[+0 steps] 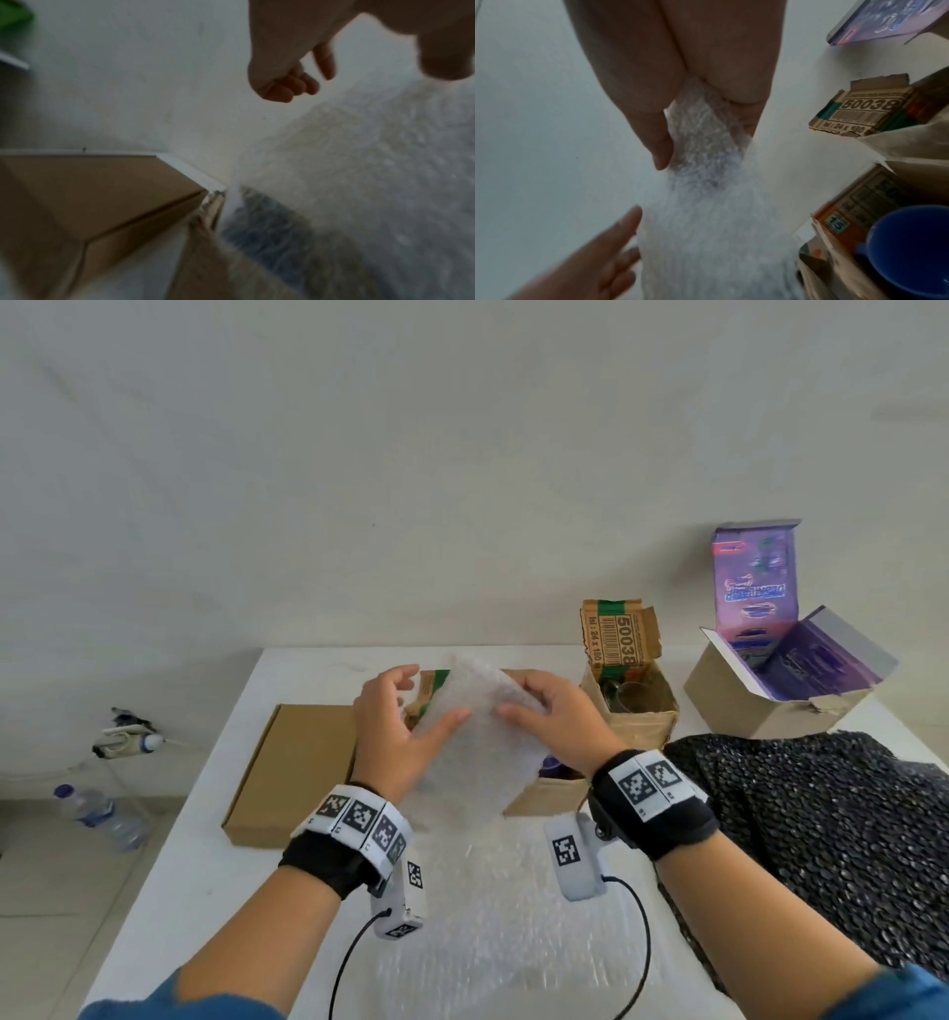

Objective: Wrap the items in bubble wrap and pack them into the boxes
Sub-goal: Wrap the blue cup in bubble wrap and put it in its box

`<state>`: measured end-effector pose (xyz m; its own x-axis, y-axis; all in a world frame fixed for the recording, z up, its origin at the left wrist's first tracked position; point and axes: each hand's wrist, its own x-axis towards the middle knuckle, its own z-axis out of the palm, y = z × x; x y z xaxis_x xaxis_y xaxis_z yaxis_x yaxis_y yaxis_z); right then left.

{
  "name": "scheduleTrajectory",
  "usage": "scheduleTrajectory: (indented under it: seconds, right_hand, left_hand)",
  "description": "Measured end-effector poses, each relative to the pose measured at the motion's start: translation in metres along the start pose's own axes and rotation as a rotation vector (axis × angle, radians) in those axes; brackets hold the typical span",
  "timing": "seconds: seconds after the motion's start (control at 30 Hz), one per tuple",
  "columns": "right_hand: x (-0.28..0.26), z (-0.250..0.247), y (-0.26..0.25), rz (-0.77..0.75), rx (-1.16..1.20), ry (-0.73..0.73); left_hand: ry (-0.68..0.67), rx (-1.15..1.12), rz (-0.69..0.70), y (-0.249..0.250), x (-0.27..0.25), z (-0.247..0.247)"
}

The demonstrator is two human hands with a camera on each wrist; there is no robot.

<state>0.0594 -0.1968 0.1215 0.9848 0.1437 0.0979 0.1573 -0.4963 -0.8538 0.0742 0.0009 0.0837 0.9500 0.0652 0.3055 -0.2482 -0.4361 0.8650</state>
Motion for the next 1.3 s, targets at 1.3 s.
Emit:
scheduleTrajectory:
  seconds: [1.3]
  right_hand:
    - [0.128, 0.101, 0.035, -0.150, -1.132, -0.465]
  left_hand:
    - [-0.355, -0.020, -0.233, -0.134, 0.031, -0.003]
